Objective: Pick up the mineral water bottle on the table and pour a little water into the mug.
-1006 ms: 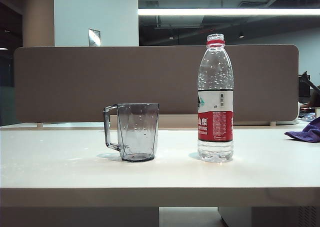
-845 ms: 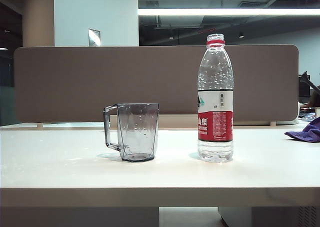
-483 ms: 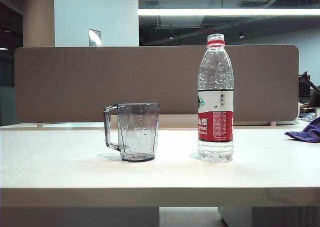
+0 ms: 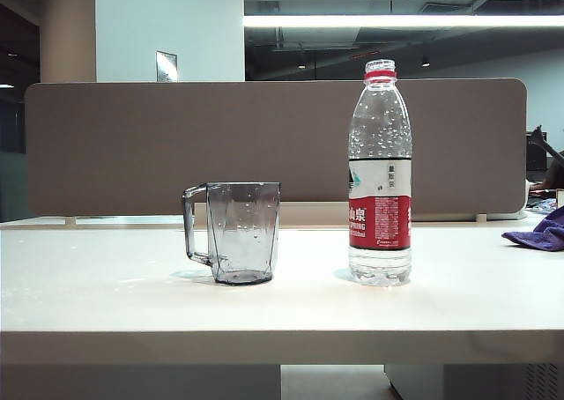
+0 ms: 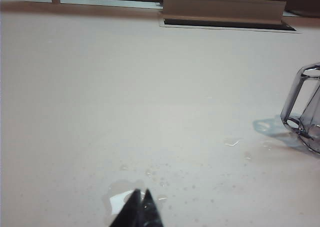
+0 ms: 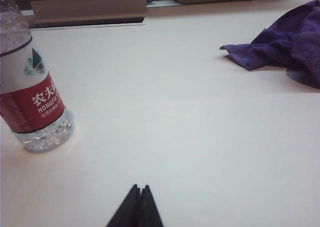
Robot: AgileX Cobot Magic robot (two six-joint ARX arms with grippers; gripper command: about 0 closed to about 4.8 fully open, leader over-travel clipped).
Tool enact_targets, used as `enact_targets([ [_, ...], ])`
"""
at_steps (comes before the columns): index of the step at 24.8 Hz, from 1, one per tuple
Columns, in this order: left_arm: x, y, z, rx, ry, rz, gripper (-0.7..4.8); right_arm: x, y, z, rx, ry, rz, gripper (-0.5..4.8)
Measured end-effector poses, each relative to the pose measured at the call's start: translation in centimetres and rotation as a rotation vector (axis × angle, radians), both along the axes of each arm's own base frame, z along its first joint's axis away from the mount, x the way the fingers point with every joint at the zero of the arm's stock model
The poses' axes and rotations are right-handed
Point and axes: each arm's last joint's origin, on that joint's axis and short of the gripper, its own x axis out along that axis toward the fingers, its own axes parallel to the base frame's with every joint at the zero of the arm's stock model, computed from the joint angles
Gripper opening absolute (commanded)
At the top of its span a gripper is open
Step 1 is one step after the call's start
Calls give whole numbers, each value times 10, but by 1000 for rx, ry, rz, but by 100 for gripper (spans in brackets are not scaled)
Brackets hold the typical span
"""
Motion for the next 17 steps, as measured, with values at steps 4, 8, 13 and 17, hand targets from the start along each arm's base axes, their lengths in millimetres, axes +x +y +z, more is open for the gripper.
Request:
enact_targets([
  [4, -1, -1, 6, -182, 9, -14, -5, 0, 0, 0, 0, 0, 0, -5],
  [8, -10, -4, 51, -293, -140, -148, -5, 0, 0, 0, 0, 0, 0, -5],
  [13, -18, -4, 84, -194, -74, -175, -5, 0, 0, 0, 1, -4, 0, -5],
  [17, 10, -11, 93, -173, 131, -312, -5, 1, 0, 4, 53, -37, 3, -5],
])
